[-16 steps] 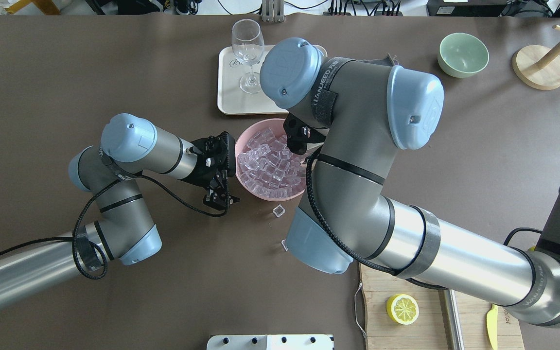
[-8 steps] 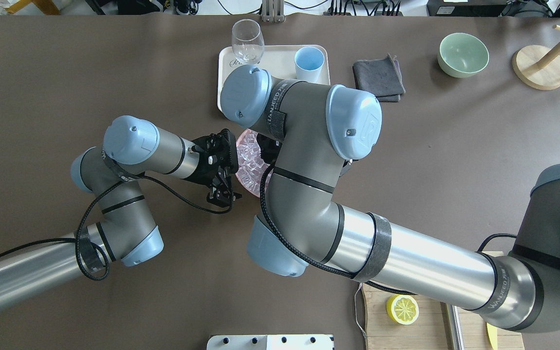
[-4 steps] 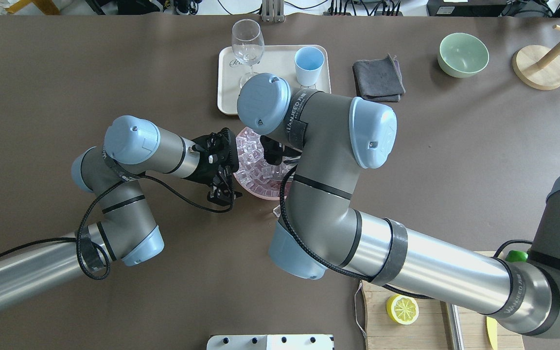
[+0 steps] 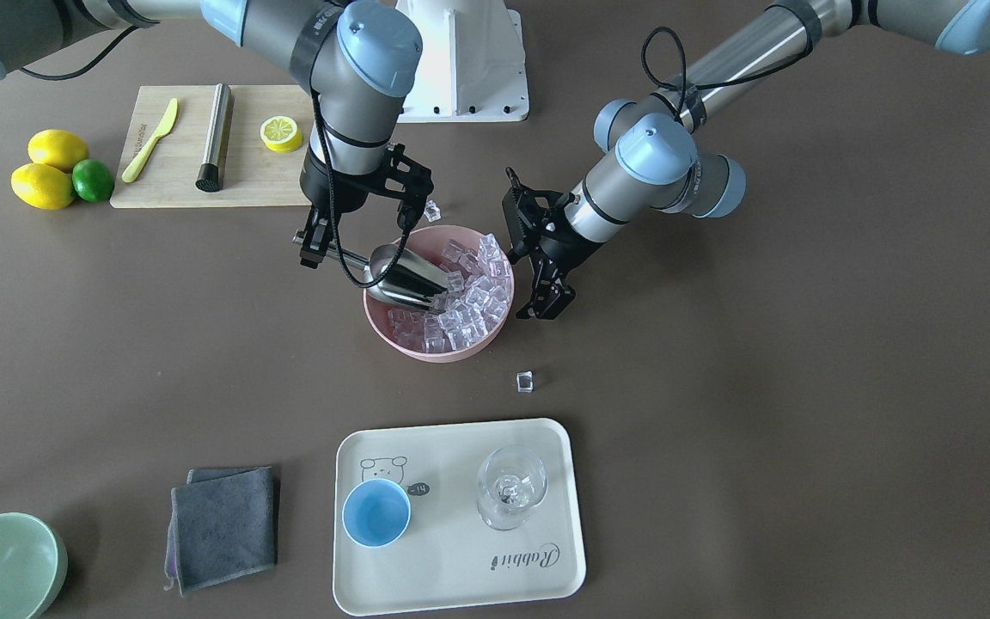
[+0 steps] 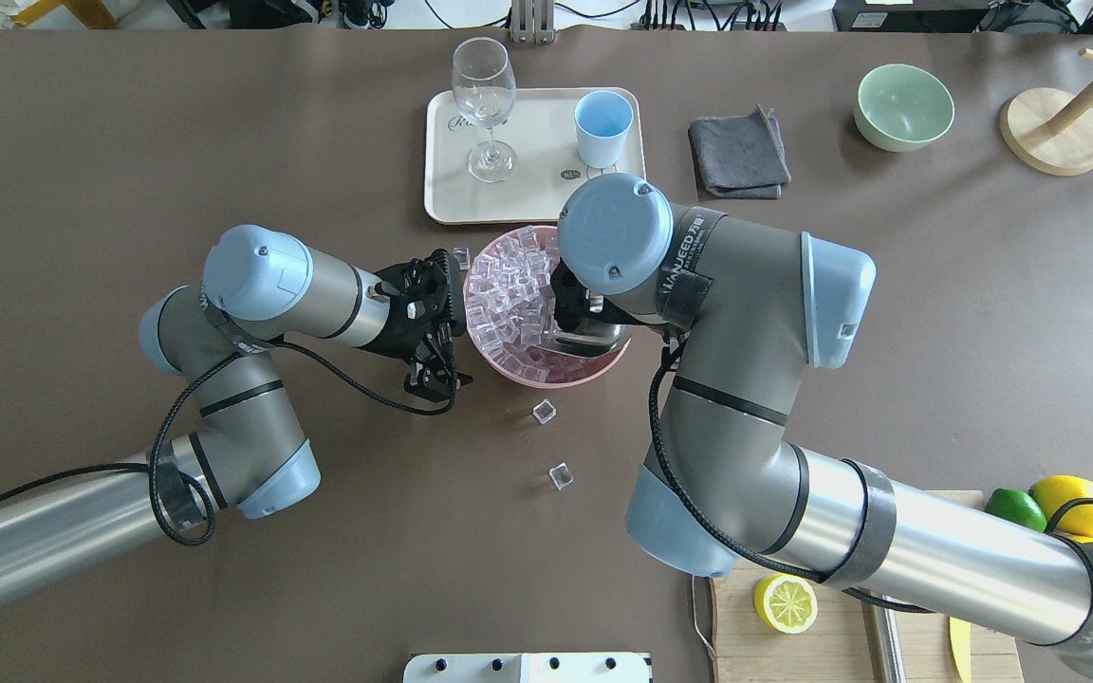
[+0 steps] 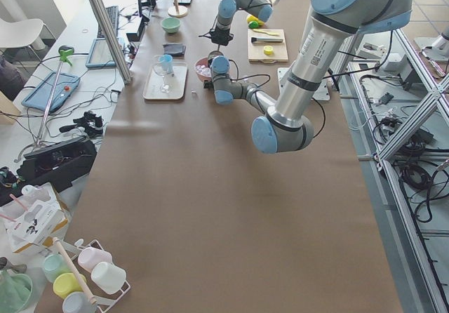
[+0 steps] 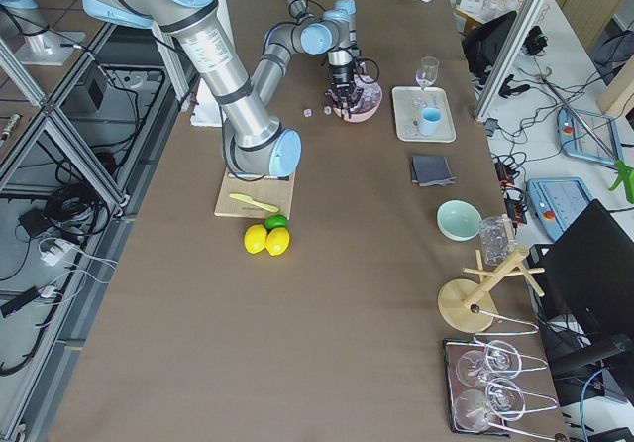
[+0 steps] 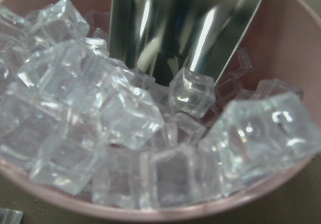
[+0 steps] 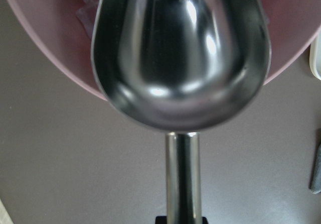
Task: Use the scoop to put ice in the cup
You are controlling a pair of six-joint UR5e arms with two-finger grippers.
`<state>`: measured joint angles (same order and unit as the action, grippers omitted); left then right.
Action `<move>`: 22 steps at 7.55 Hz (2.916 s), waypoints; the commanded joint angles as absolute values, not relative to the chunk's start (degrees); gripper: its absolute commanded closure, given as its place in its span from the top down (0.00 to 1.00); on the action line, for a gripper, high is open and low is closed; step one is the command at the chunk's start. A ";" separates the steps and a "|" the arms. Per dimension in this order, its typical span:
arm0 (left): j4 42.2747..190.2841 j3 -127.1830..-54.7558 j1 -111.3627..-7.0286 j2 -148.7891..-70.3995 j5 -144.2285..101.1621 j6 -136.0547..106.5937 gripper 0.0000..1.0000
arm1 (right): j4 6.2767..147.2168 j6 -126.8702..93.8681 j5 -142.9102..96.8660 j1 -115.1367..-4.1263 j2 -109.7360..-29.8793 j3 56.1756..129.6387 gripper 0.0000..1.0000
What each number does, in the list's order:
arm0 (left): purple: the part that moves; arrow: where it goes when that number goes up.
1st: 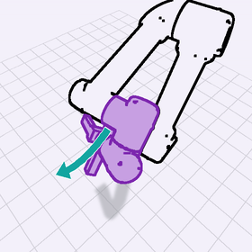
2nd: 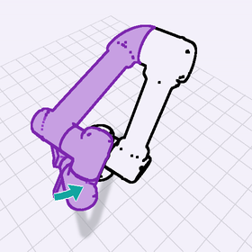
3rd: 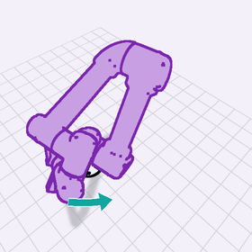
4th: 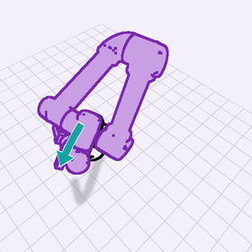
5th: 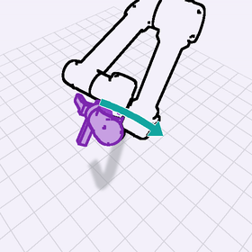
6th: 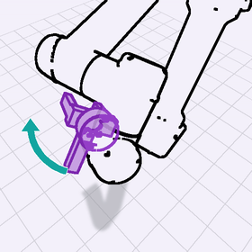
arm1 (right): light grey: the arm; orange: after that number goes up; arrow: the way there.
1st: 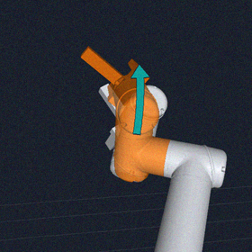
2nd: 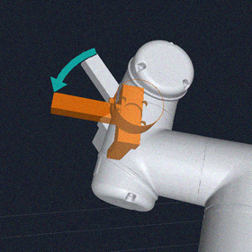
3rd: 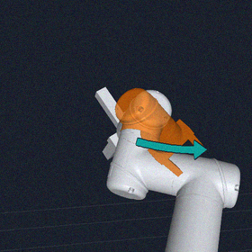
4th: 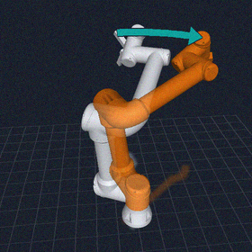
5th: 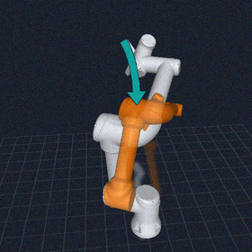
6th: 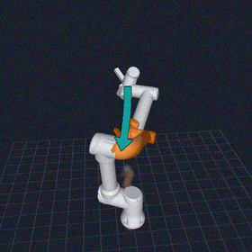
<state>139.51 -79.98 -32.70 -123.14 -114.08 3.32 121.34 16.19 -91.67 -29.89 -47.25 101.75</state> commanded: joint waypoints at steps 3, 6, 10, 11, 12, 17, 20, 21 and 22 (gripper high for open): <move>139.22 -79.98 -32.70 -123.49 -113.99 3.52 0.98 | 110.04 10.46 -96.23 -29.97 -52.03 102.74 0.00; 139.04 -79.98 -32.70 -123.92 -113.73 3.60 0.98 | 102.86 8.89 -98.70 -30.06 -54.92 103.62 0.00; 139.04 -79.98 -32.70 -124.01 -113.73 3.60 0.98 | 96.24 5.28 -101.78 -31.64 -56.95 104.41 0.00; 139.04 -80.07 -32.70 -124.19 -113.73 3.78 0.98 | 94.59 3.45 -102.13 -31.90 -58.00 105.11 0.00; 138.96 -80.07 -32.70 -124.28 -113.73 3.78 0.98 | 91.87 1.51 -103.70 -31.90 -59.05 105.29 0.00; 139.13 -80.07 -32.70 -124.02 -113.82 3.96 0.98 | 85.88 -2.80 -112.66 -36.55 -62.48 106.26 0.00; 139.31 -80.07 -32.70 -123.84 -113.82 3.96 0.98 | 85.87 -6.14 -117.23 -39.98 -62.49 106.26 0.00; 139.39 -80.24 -32.70 -123.66 -113.91 4.04 0.98 | 85.87 -7.46 -118.38 -41.47 -62.40 106.17 0.00; 139.31 -80.68 -32.96 -122.97 -114.08 4.04 0.98 | 85.96 -7.73 -119.08 -43.05 -62.40 106.17 0.00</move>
<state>139.32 -80.19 -32.72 -123.74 -113.87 4.00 85.89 -6.42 -117.33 -40.43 -62.45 106.23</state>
